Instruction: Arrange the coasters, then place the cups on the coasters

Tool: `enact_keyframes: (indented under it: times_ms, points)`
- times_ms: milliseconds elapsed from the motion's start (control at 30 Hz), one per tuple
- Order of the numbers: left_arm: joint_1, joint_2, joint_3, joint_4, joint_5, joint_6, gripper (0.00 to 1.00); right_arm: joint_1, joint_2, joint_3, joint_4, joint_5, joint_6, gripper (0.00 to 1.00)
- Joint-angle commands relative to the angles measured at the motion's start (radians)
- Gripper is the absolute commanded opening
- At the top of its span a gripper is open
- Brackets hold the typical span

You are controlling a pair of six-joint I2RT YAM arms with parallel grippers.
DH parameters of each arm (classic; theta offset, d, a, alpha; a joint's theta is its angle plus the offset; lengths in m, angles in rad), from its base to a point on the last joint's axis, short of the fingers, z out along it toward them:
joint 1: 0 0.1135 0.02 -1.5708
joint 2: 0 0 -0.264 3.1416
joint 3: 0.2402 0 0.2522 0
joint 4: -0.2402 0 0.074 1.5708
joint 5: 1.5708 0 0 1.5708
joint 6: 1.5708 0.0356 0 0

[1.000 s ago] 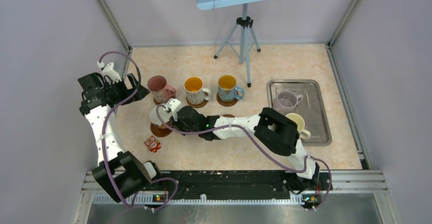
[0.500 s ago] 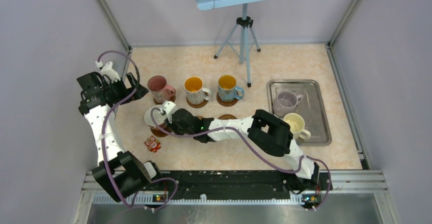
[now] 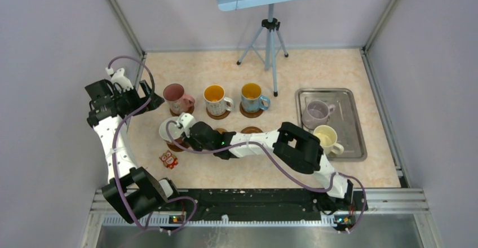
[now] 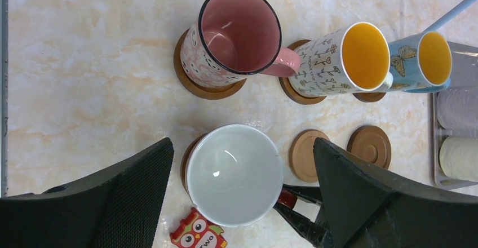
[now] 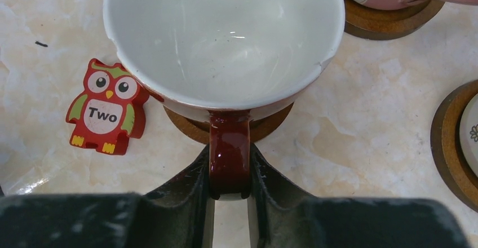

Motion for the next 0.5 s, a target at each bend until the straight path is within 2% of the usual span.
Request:
enact_keyframes:
  times_ms: [0,67,400,467]
  points:
    - [0.005,0.012,0.030,0.027,0.018,0.005,0.99,0.021,-0.021,0.033,0.114,0.023,0.023,0.26]
    - [0.005,0.013,0.029,0.028,0.016,0.005,0.99,0.021,-0.027,0.023,0.114,0.016,0.026,0.30]
    - [0.005,0.004,0.022,0.028,0.016,0.006,0.99,0.021,-0.053,0.002,0.085,-0.006,0.061,0.36]
    - [0.005,0.003,0.022,0.026,0.015,0.007,0.99,0.021,-0.066,-0.009,0.080,-0.012,0.061,0.40]
